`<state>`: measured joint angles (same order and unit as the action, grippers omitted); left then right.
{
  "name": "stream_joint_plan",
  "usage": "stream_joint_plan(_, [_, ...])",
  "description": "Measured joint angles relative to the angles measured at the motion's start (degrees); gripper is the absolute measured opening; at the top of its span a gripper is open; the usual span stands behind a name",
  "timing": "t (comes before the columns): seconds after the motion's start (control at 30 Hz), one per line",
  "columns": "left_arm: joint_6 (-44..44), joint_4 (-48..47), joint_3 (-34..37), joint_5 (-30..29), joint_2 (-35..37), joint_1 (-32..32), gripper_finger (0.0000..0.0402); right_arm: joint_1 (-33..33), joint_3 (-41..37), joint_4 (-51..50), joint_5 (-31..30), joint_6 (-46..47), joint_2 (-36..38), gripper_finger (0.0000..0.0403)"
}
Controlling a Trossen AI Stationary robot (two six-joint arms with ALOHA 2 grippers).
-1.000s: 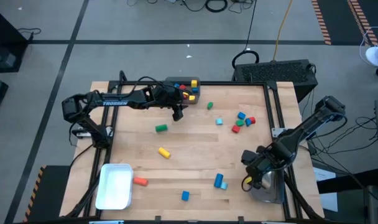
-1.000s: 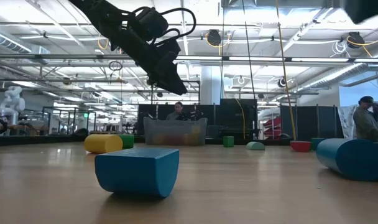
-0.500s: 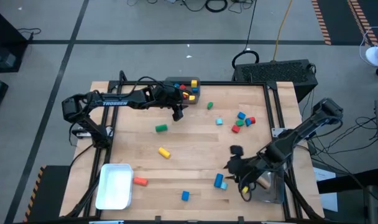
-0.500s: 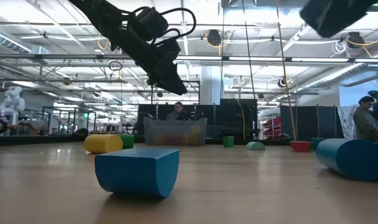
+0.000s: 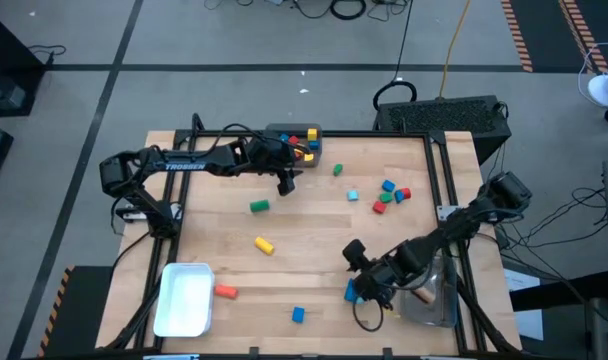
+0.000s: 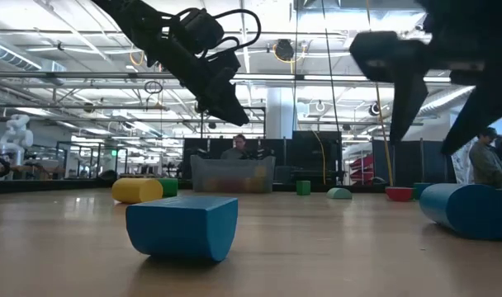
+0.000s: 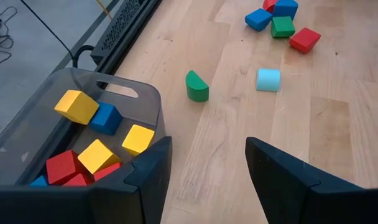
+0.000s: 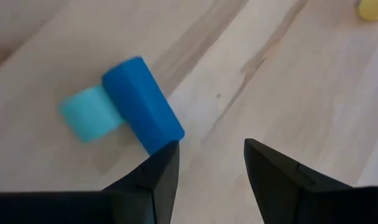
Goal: Sort blocks by size
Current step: Put the blue cylindrical block into the bottom black bin
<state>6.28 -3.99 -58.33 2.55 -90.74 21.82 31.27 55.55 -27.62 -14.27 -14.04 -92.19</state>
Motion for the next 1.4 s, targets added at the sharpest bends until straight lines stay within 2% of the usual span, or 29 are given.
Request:
stream_joint_plan(0.2, [-0.01,0.0,0.0,0.0,0.0,0.0,0.0207,-1.67,0.0,-0.07,6.89,-4.49,-0.84,0.0167])
stream_joint_plan(0.7, [-1.53,0.0,0.0,0.0,0.0,-0.12,0.0207,-3.56,0.0,-2.04,7.24,-16.86,-0.84,0.0167])
stream_joint_plan(0.87, [-1.55,0.0,0.0,0.0,0.0,-0.28,0.0207,-3.52,-0.02,-4.12,10.23,-18.64,-0.84,0.0167])
stream_joint_plan(1.2, [-1.53,0.01,0.0,-1.33,0.0,-0.28,0.0207,-4.43,-0.02,-4.42,10.5,-25.85,-0.84,0.0167])
stream_joint_plan(1.4, [-1.51,0.02,0.0,-1.4,-0.01,-0.28,0.0207,-5.45,-0.02,-2.03,15.73,-29.28,-3.27,0.0167])
